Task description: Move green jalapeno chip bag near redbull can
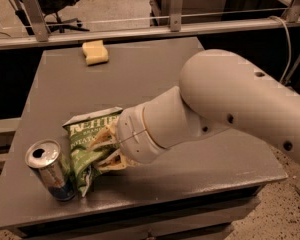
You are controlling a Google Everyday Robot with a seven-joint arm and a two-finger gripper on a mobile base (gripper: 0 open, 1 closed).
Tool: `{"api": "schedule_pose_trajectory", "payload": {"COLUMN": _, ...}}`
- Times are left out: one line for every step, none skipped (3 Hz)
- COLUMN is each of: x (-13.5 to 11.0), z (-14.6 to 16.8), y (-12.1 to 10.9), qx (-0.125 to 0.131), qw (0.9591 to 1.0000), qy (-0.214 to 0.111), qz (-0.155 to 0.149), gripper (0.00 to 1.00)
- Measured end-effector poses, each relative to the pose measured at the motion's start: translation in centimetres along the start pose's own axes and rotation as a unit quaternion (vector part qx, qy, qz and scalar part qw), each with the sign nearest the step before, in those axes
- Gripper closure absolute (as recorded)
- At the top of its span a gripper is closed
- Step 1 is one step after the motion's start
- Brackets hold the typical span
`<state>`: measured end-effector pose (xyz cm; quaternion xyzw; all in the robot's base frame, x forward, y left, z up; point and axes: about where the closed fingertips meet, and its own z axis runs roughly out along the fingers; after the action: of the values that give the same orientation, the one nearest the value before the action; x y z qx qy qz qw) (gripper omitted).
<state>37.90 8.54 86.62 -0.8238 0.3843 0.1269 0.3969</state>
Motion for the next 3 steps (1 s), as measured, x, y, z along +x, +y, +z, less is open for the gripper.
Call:
{"api": "schedule_pose_trajectory", "payload": {"x": 0.2, "z": 0.1, "y": 0.0, "qx": -0.004, "qw": 1.0, "qy": 0.0, "qz": 0.002, "gripper": 0.17}}
{"api": "schedule_pose_trajectory", "payload": {"x": 0.5, "z": -0.3, "y": -0.2, "qx": -0.004, "qw": 1.0, "qy": 0.006, "qz": 0.003, "gripper": 0.0}}
{"api": "schedule_pose_trajectory", "payload": {"x": 1.0, "z": -1.5, "y": -0.6, "qx": 0.004, "qw": 0.9998, "qy": 0.02, "qz": 0.004, "gripper": 0.0}}
